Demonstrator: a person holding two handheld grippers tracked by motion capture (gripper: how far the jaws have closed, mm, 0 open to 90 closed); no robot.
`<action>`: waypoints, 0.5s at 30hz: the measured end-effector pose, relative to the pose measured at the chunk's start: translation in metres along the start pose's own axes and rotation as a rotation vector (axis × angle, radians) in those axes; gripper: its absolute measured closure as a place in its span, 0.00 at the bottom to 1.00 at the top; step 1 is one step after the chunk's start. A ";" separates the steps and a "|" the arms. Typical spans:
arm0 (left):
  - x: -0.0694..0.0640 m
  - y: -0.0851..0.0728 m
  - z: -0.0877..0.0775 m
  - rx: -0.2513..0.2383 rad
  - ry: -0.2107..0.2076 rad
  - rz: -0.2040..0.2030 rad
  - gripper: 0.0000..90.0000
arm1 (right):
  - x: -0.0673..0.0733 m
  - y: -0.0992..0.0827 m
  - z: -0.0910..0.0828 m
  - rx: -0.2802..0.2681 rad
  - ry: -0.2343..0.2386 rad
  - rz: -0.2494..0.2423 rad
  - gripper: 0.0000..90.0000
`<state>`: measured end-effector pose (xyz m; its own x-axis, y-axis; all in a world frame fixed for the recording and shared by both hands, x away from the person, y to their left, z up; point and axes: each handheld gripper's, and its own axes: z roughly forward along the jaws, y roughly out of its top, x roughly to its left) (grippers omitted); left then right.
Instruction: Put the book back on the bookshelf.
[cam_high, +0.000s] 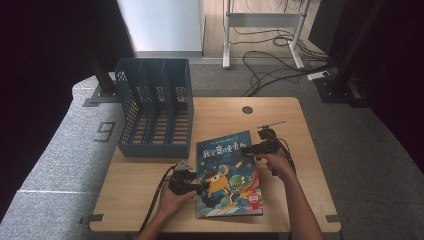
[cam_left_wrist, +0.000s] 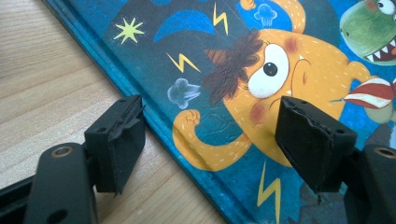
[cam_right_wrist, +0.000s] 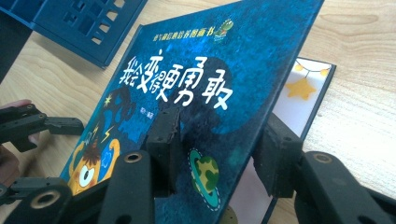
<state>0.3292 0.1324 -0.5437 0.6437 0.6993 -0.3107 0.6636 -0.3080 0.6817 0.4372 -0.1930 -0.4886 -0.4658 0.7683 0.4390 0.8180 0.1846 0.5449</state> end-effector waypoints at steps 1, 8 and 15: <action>0.000 0.000 0.000 0.000 0.000 0.000 0.27 | 0.000 0.000 0.000 -0.001 0.002 0.004 0.60; 0.001 0.000 0.000 -0.003 -0.006 -0.005 0.27 | 0.000 0.002 0.002 -0.003 0.028 0.014 0.60; 0.001 0.000 -0.001 -0.008 -0.012 -0.009 0.27 | 0.000 0.004 0.000 -0.020 0.064 0.046 0.65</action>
<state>0.3300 0.1338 -0.5435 0.6423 0.6941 -0.3252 0.6667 -0.2965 0.6838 0.4403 -0.1926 -0.4862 -0.4493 0.7345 0.5086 0.8325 0.1375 0.5367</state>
